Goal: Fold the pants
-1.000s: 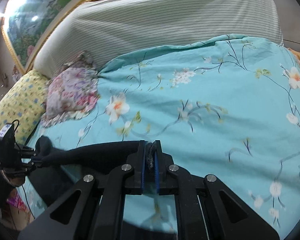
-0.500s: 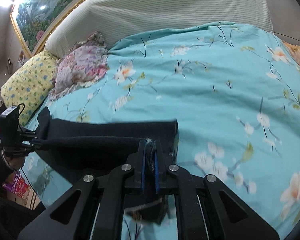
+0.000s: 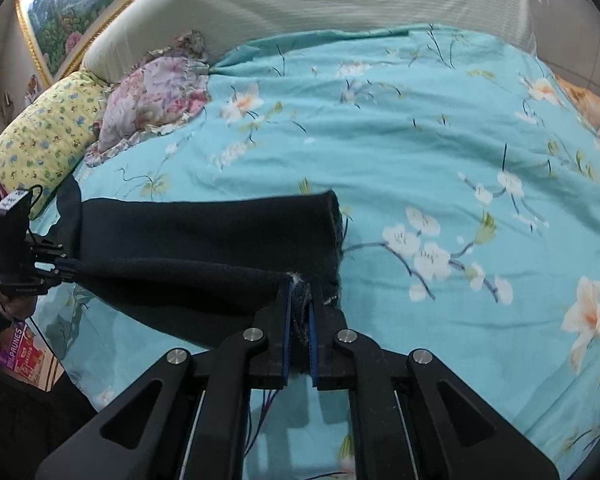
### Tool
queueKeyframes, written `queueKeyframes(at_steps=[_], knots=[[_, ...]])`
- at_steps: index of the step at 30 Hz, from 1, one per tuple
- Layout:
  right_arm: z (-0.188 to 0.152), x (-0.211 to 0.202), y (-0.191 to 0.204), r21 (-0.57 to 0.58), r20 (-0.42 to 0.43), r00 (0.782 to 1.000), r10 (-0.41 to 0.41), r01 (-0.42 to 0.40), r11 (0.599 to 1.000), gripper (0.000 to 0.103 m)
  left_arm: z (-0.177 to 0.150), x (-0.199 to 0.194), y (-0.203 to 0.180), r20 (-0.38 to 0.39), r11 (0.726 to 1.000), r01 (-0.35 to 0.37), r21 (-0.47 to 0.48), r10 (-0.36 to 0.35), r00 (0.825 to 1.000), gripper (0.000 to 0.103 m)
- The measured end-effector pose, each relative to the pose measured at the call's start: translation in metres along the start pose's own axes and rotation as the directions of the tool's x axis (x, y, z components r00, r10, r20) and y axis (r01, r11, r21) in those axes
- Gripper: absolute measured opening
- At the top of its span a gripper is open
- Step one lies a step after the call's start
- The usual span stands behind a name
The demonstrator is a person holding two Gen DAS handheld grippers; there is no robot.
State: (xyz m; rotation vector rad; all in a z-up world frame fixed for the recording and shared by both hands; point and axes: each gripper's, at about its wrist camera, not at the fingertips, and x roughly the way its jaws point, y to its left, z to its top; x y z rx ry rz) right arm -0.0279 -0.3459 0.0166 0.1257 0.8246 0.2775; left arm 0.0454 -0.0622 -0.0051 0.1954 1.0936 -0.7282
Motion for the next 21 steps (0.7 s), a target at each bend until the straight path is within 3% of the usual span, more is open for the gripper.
queueKeyframes(at_steps=[3,4,5,7,14,19,21], knots=[[-0.004,0.001,0.004,-0.013,-0.013,0.999,-0.029,0.029,0.999,0.015,-0.004,0.000,0.003,0.007,0.999,0.032,-0.033,-0.032,0.999,0.030],[-0.005,0.000,0.005,-0.011,-0.015,0.999,-0.037,0.037,0.999,0.024,-0.005,-0.001,0.003,0.012,0.998,0.038,-0.039,-0.038,0.999,0.034],[-0.006,-0.002,0.006,-0.005,-0.018,0.999,-0.042,0.042,0.999,0.039,-0.006,-0.003,0.004,0.015,0.998,0.047,-0.047,-0.046,0.999,0.040],[-0.007,-0.009,0.005,0.015,-0.008,0.998,-0.070,0.070,0.997,0.054,-0.009,-0.008,0.004,0.026,0.996,0.061,-0.068,-0.059,0.998,0.046],[-0.002,-0.044,0.014,0.086,0.120,0.992,-0.036,0.026,0.996,0.054,-0.019,-0.032,0.018,0.065,0.986,0.051,-0.161,-0.041,0.997,0.050],[0.013,-0.031,0.046,0.068,0.137,0.989,0.059,-0.069,0.995,0.054,-0.030,-0.056,0.043,0.105,0.963,0.021,-0.267,0.008,0.994,0.054],[0.018,-0.022,0.061,0.057,0.134,0.986,0.095,-0.103,0.993,0.054,-0.034,-0.064,0.057,0.110,0.947,-0.005,-0.322,0.042,0.993,0.060]])
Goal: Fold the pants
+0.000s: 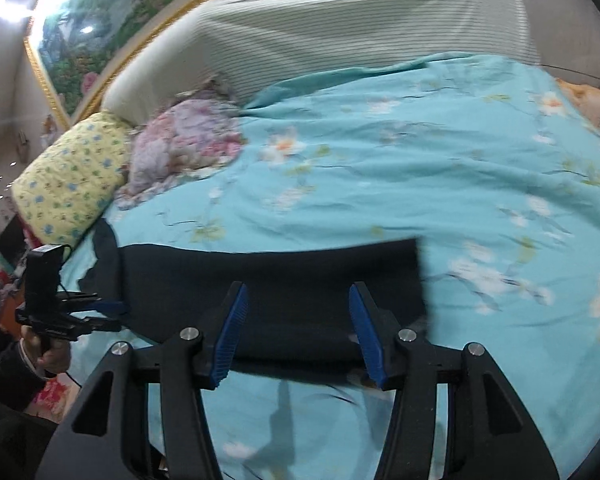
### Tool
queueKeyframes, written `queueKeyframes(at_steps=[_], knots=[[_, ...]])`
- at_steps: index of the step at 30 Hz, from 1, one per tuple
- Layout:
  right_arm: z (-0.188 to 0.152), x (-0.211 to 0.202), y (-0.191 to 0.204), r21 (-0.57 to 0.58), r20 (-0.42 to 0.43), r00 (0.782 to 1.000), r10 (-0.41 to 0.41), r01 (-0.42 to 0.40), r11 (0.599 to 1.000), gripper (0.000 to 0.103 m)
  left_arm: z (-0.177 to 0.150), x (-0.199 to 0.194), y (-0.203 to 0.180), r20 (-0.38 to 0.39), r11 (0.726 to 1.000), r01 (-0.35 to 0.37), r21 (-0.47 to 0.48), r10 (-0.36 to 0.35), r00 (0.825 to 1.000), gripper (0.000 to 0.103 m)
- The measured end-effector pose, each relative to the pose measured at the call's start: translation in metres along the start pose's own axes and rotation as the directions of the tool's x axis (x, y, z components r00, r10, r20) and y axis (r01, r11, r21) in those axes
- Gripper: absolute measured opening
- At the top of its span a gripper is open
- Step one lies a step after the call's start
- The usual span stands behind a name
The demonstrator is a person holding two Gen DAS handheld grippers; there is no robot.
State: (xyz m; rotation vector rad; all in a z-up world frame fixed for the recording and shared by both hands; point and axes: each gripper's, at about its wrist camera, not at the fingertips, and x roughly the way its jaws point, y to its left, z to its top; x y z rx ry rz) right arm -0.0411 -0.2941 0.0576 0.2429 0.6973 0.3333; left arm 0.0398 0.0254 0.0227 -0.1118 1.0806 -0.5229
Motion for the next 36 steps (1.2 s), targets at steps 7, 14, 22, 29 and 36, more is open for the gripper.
queueKeyframes(at_steps=[7,14,22,29,36], knots=[[0.004,0.048,0.055,-0.048,-0.059,0.990,0.129,-0.132,0.990,0.054,0.008,-0.040,0.058,0.047,0.971,-0.113,-0.211,0.126,0.991,0.069],[0.002,0.093,0.113,-0.099,-0.131,0.961,0.245,-0.258,0.961,0.054,0.012,-0.066,0.114,0.037,0.906,-0.200,-0.374,0.230,0.973,0.070],[-0.007,0.139,0.173,-0.146,-0.237,0.909,0.344,-0.383,0.912,0.054,0.036,-0.076,0.138,-0.039,0.827,-0.303,-0.473,0.324,0.945,0.070],[-0.009,0.172,0.222,-0.190,-0.327,0.854,0.404,-0.479,0.857,0.054,0.074,-0.058,0.161,-0.192,0.755,-0.419,-0.504,0.375,0.907,0.070],[-0.016,0.204,0.245,-0.185,-0.411,0.809,0.420,-0.525,0.831,0.054,0.071,-0.025,0.170,-0.316,0.713,-0.548,-0.437,0.448,0.836,0.056]])
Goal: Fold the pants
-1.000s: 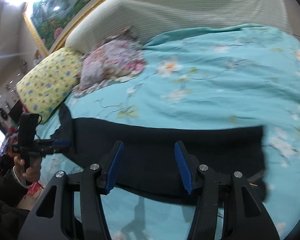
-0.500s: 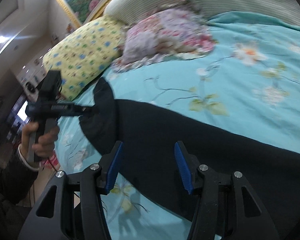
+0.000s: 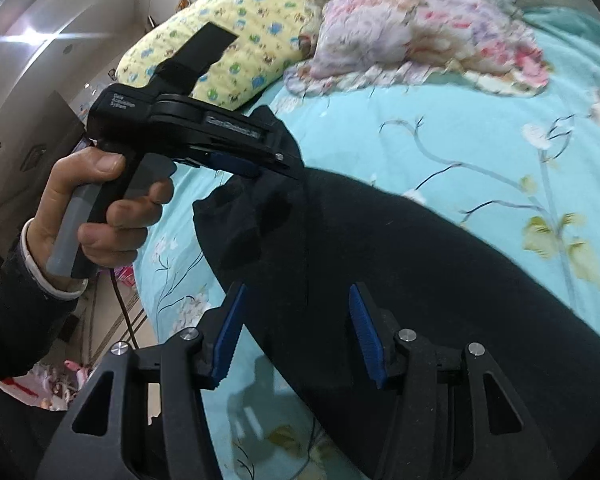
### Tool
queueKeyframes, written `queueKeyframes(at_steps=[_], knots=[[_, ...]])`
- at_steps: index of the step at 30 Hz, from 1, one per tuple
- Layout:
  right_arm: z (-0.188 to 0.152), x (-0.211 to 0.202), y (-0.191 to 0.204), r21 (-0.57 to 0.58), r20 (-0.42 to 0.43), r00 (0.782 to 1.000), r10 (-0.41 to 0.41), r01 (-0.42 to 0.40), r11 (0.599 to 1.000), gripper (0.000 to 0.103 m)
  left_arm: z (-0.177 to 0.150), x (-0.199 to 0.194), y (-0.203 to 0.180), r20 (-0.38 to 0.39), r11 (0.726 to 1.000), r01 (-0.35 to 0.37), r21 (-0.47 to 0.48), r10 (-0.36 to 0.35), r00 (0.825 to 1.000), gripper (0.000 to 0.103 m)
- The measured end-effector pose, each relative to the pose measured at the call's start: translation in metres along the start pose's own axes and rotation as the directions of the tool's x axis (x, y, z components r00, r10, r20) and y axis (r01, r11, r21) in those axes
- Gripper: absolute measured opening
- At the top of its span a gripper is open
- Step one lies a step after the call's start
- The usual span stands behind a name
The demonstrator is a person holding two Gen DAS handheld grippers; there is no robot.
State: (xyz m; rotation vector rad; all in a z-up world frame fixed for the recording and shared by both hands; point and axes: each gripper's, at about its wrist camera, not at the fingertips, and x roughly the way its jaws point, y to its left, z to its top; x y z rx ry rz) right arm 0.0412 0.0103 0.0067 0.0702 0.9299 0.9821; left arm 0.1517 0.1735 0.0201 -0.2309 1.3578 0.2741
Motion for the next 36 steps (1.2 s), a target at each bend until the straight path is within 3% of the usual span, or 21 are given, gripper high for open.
queueKeyframes(at_steps=[4,6,7,8,9,10,12,17,24,29,36], knots=[[-0.003,0.021,0.000,0.015,-0.046,0.999,0.016,-0.015,1.000,0.054,-0.015,0.001,0.007,0.029,1.000,0.015,-0.006,-0.015,0.999,0.032],[-0.005,0.029,0.004,0.009,-0.062,0.998,0.028,-0.028,1.000,0.054,-0.022,-0.003,0.015,0.047,0.998,0.050,-0.030,-0.048,0.998,0.013],[-0.006,0.033,0.007,-0.002,-0.069,0.997,0.020,-0.020,1.000,0.050,-0.026,-0.006,0.019,0.055,0.997,0.068,-0.042,-0.065,0.996,0.011],[-0.008,0.036,0.011,-0.023,-0.076,0.997,0.004,-0.006,1.000,0.033,-0.031,-0.010,0.025,0.074,0.993,0.099,-0.059,-0.095,0.993,0.009],[-0.007,0.040,0.014,-0.038,-0.086,0.996,-0.006,0.002,0.999,0.023,-0.036,-0.015,0.030,0.098,0.988,0.135,-0.074,-0.128,0.987,0.008],[-0.007,0.043,0.016,-0.050,-0.096,0.995,-0.021,0.017,0.999,0.009,-0.042,-0.020,0.036,0.124,0.983,0.165,-0.085,-0.153,0.980,0.007],[-0.007,0.043,0.019,-0.071,-0.087,0.994,-0.059,0.053,0.996,0.008,-0.052,-0.029,0.048,0.179,0.967,0.232,-0.109,-0.210,0.961,0.006],[0.000,0.020,0.029,-0.096,0.002,0.998,-0.070,0.070,0.993,0.007,-0.083,-0.049,0.081,0.297,0.898,0.405,-0.171,-0.345,0.890,0.006],[-0.002,0.015,0.046,-0.162,0.003,0.994,-0.110,0.109,0.981,0.007,-0.120,-0.053,0.109,0.391,0.834,0.521,-0.182,-0.425,0.817,0.005],[-0.010,0.025,0.054,-0.209,-0.036,0.987,-0.159,0.149,0.966,0.007,-0.135,-0.032,0.122,0.390,0.796,0.564,-0.219,-0.458,0.799,0.005],[-0.014,0.036,0.059,-0.251,-0.077,0.974,-0.213,0.188,0.950,0.007,-0.144,-0.011,0.129,0.377,0.780,0.579,-0.239,-0.475,0.795,0.005]])
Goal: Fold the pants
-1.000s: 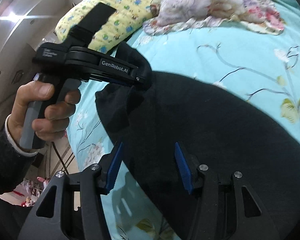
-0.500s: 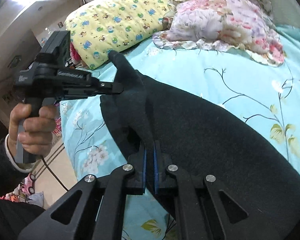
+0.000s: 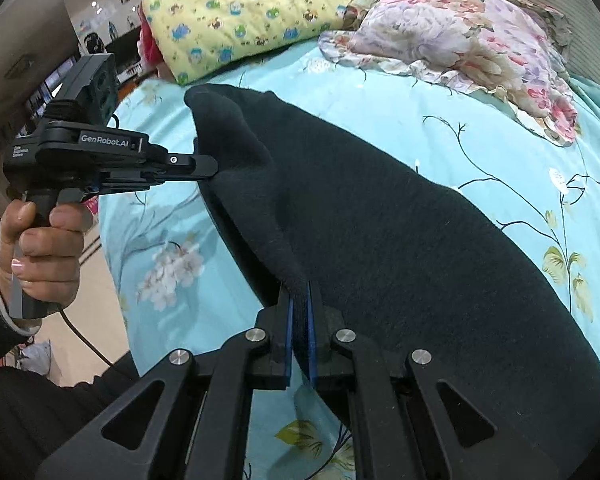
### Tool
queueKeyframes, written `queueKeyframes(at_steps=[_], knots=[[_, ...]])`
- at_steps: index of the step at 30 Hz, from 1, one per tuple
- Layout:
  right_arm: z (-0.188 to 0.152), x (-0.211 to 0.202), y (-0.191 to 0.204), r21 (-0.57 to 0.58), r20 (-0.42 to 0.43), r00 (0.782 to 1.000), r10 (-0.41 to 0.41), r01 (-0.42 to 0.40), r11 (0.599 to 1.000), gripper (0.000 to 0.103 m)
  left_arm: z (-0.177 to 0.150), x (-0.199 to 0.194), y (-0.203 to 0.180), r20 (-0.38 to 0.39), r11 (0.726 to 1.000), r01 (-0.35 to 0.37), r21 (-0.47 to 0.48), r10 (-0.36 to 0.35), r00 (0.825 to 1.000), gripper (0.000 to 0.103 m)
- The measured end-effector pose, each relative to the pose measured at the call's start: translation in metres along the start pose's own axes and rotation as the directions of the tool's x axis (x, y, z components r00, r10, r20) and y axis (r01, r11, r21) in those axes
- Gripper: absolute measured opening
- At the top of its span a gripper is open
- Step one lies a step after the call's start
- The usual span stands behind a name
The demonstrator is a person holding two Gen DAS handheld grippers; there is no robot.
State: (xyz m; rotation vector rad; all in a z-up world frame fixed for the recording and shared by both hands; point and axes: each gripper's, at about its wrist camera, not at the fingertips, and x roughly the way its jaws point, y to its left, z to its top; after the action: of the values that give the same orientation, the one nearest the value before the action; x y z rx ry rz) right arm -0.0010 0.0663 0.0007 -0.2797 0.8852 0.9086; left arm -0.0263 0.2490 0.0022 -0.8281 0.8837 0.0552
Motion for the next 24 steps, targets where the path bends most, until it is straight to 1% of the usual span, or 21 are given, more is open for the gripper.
queueKeyframes(at_steps=[2,4,6,7,8,9,10,11,12,13,15,16,17,18,24], knots=[[0.000,0.004,-0.002,0.008,-0.020,1.000,0.006,-0.006,1.000,0.008,-0.001,0.001,0.006,-0.010,1.000,0.012,-0.010,-0.012,1.000,0.005],[0.000,0.006,-0.002,0.017,-0.029,1.000,0.013,-0.013,1.000,0.011,-0.002,0.001,0.011,-0.018,1.000,0.017,-0.015,-0.018,1.000,0.005],[-0.001,0.006,-0.003,0.038,-0.034,0.999,0.027,-0.026,0.999,0.016,-0.003,-0.002,0.012,-0.016,1.000,0.005,0.000,-0.005,1.000,0.005],[-0.001,0.006,-0.003,0.045,-0.033,0.999,0.034,-0.032,0.998,0.021,-0.003,-0.005,0.012,-0.010,1.000,-0.001,0.006,0.001,1.000,0.005],[-0.001,0.006,-0.004,0.051,-0.029,0.999,0.041,-0.040,0.998,0.024,-0.003,-0.007,0.013,-0.007,1.000,-0.004,0.009,0.004,1.000,0.008],[-0.001,0.005,-0.003,0.057,-0.026,0.999,0.048,-0.047,0.997,0.030,-0.003,-0.010,0.015,-0.006,1.000,-0.012,0.008,0.012,1.000,0.015],[-0.001,0.004,-0.003,0.061,-0.020,0.998,0.054,-0.053,0.997,0.035,-0.003,-0.013,0.016,-0.005,1.000,-0.012,0.004,0.012,1.000,0.019],[-0.001,0.002,-0.002,0.062,-0.013,0.998,0.060,-0.059,0.996,0.038,-0.002,-0.017,0.018,-0.002,1.000,-0.014,0.000,0.014,1.000,0.027],[0.000,0.001,-0.001,0.063,-0.008,0.998,0.062,-0.061,0.996,0.039,-0.002,-0.020,0.019,0.001,1.000,-0.018,-0.005,0.018,1.000,0.036],[0.001,0.000,0.000,0.064,-0.003,0.998,0.065,-0.065,0.996,0.039,-0.001,-0.022,0.020,0.004,1.000,-0.017,-0.010,0.017,1.000,0.040],[0.004,-0.002,0.002,0.068,0.008,0.997,0.071,-0.072,0.995,0.039,0.000,-0.029,0.021,0.011,1.000,-0.012,-0.015,0.012,1.000,0.052],[0.005,-0.003,0.001,0.071,0.015,0.997,0.072,-0.073,0.995,0.039,0.001,-0.031,0.021,0.013,1.000,-0.014,-0.014,0.014,1.000,0.055],[0.007,-0.005,0.001,0.078,0.024,0.997,0.074,-0.076,0.994,0.039,0.002,-0.033,0.021,0.015,1.000,-0.018,-0.013,0.018,1.000,0.061],[0.008,-0.005,0.000,0.085,0.029,0.997,0.077,-0.080,0.993,0.039,0.003,-0.035,0.020,0.019,1.000,-0.027,-0.014,0.027,0.999,0.063],[0.016,-0.014,-0.011,0.135,0.070,0.995,0.068,-0.077,0.988,0.039,0.010,-0.035,0.021,0.005,0.998,-0.053,-0.027,0.053,0.999,0.063]])
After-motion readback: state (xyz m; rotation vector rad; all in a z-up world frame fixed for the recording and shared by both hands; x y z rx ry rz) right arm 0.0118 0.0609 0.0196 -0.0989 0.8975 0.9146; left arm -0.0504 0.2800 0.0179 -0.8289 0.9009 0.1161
